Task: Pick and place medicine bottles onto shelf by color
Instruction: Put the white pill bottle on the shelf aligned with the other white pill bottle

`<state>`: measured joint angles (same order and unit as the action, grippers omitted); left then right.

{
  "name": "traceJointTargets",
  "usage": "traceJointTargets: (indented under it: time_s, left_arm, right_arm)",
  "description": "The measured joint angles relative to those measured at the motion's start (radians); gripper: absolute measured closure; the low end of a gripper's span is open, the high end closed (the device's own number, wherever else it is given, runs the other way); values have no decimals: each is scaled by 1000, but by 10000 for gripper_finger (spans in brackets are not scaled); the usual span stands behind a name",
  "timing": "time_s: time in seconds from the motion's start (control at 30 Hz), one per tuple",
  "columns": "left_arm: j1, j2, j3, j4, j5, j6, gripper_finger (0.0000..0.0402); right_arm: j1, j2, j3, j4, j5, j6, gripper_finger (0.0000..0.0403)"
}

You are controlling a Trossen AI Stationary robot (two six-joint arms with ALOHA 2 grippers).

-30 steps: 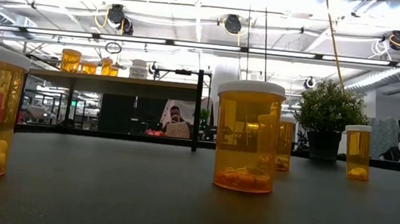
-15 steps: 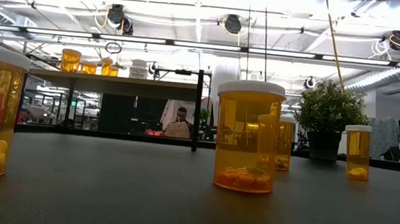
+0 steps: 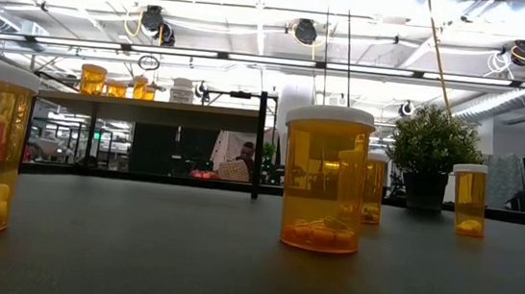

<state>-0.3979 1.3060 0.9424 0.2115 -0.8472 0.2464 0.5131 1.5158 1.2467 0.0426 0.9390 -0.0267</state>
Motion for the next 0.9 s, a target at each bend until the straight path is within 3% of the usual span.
traceJointTargets:
  time_s: [0.13,0.23,0.3,0.6,0.9]
  left_arm:
    - [-26,0,0,10,-97,31,164]
    - [-42,1,0,10,-158,54,164]
    - [-42,8,0,21,-199,67,164]
    - [-11,42,0,43,-239,120,165]
    - [31,163,1,277,-240,290,165]
  right_arm:
    - [-59,0,-172,475,-31,-122,110]
    - [-118,0,-292,803,-169,-138,110]
    - [-165,-2,-347,931,-250,-76,110]
    - [-335,10,-400,938,-516,172,110]
    - [-360,38,-401,946,-555,206,110]
